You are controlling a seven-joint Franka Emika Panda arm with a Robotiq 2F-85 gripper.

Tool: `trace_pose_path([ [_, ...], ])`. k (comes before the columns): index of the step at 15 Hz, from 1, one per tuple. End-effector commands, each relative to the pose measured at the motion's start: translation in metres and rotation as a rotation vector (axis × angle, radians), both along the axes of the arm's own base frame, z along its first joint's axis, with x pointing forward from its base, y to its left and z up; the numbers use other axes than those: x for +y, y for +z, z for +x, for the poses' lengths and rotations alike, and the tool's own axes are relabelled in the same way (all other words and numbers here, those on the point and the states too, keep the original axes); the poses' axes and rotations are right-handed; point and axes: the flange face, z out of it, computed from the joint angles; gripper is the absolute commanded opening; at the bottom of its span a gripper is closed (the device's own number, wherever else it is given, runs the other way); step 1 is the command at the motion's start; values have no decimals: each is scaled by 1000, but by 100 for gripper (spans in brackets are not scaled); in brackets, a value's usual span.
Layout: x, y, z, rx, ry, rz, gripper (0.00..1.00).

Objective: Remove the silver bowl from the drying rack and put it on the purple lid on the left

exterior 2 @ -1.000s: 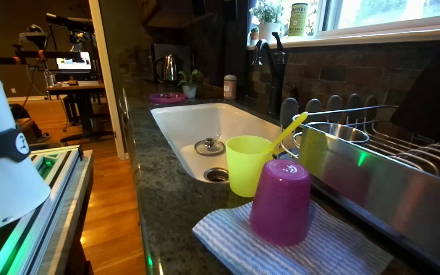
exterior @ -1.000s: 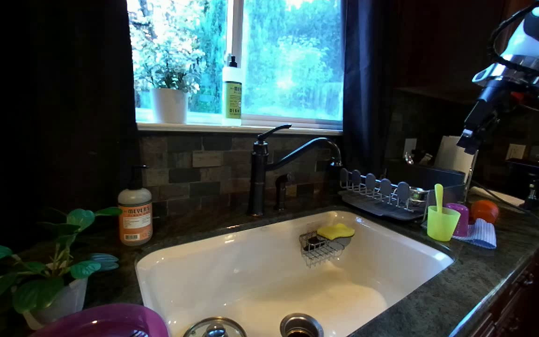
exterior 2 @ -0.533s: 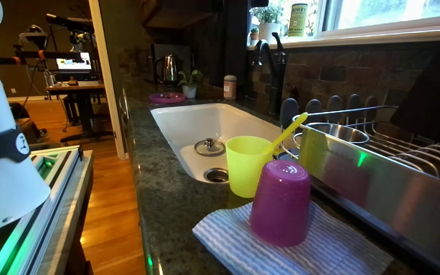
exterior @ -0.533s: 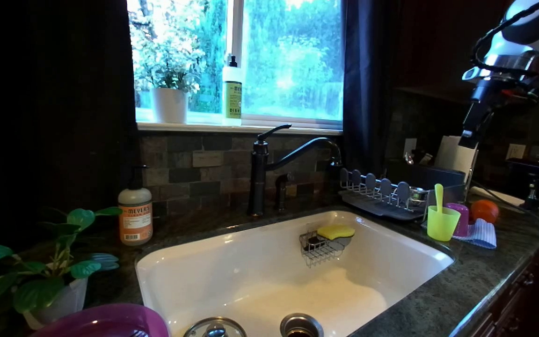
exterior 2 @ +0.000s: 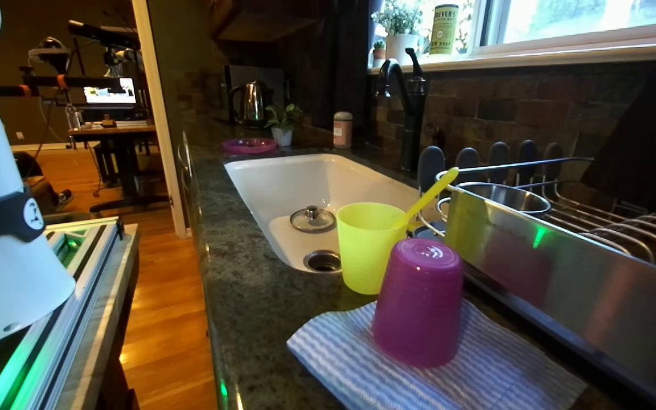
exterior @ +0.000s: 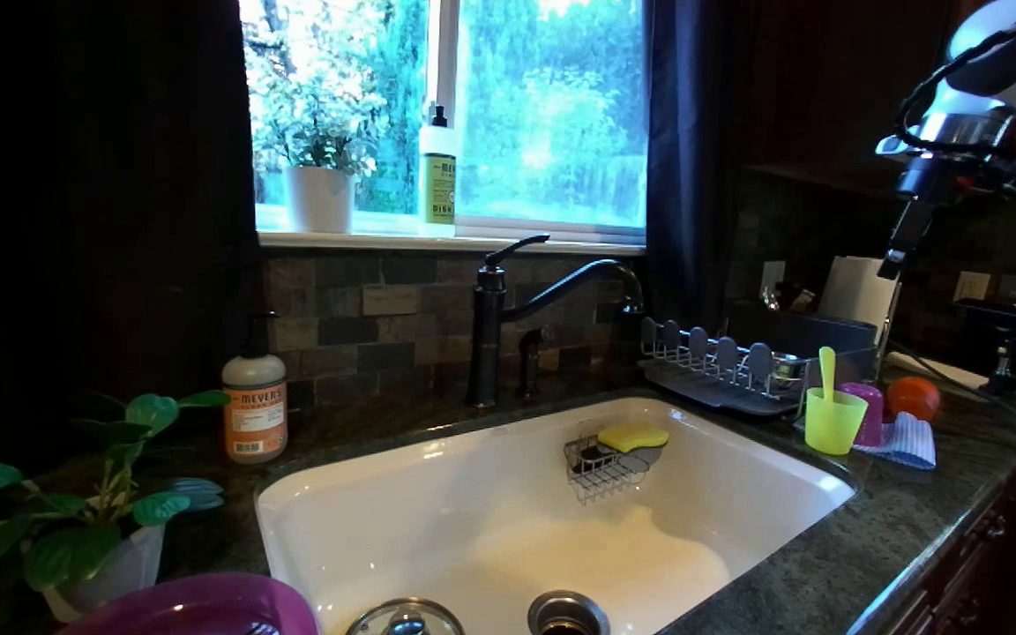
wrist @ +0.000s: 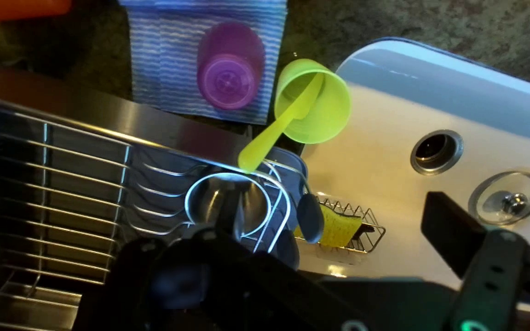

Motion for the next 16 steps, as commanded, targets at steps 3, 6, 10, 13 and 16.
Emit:
trace_pose_path([
  [3, -70, -23, 30, 24, 237, -6, 100],
  [6, -67, -20, 22, -5, 170, 10, 100],
  [10, -64, -28, 49, 35, 146, -10, 100],
  [13, -68, -28, 49, 37, 139, -13, 100],
  [16, -69, -28, 48, 36, 135, -13, 100],
])
